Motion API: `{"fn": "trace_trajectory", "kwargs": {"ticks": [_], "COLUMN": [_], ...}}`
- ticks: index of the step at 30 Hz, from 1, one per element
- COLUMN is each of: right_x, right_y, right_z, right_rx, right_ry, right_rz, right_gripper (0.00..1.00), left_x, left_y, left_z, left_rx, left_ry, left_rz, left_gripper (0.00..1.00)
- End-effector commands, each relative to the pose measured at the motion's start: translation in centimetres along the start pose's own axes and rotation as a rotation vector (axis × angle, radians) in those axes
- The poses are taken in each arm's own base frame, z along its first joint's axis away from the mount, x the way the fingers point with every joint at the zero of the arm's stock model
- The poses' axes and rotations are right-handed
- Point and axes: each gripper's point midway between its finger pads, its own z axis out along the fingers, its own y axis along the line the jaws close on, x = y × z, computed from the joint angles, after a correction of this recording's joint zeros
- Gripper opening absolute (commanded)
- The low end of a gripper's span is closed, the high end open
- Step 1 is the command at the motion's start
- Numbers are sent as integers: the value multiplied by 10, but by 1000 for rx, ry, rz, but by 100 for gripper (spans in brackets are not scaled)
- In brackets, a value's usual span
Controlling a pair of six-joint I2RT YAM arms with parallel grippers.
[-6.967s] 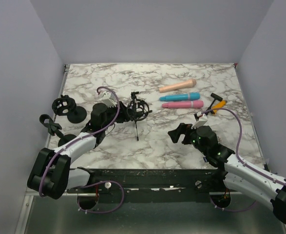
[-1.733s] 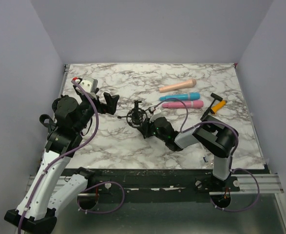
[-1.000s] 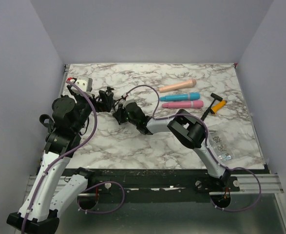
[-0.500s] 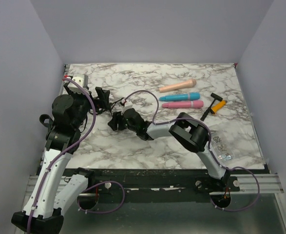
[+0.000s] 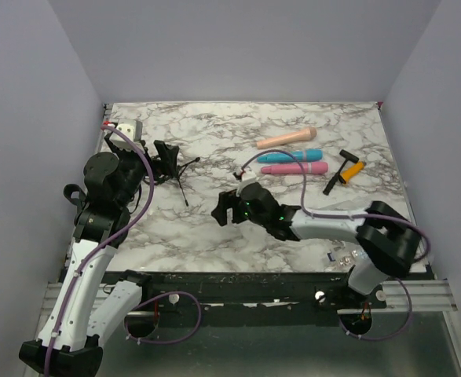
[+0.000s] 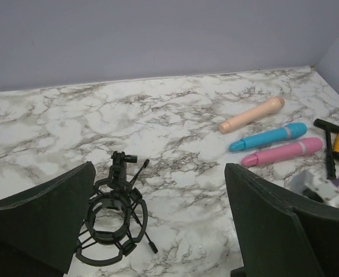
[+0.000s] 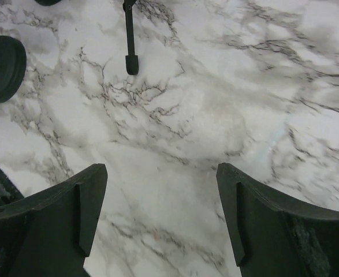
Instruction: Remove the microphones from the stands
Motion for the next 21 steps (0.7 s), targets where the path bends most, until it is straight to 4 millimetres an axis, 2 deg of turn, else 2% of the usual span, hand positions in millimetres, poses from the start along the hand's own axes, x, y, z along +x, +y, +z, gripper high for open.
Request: {"fn": "trace_trajectory", "kwargs": {"ticks": [1,6,13,15,18,21], "right_x": [1,-5,-33,-44,-61,-75], "right_y": [-29,-55,-83,-80,-70,-67], "right_z": [-66,-142,-242,-261,-283,-303], "right_rx": [117,196,268,237,156,141], "right_ry": [12,-40,-211,-278,-345,-381], "right_rz": [-6,50,189,263,310,336], "right_gripper": [84,86,91,98,100,100], "left_x": [-1,-5,-13,-12,-11,-13], "left_y": [-8,-12,-15,-21,-37,-45], "left_z": [0,-7,-20,-23,-31,-46], "left_rx": [43,56,44,59,114,148], "left_ry": [-11,-40,-121,-141,-162,-199], "left_rz": [-24,-38,-36,-32,-7,-22], "left_gripper": [98,98,98,98,98,98]}}
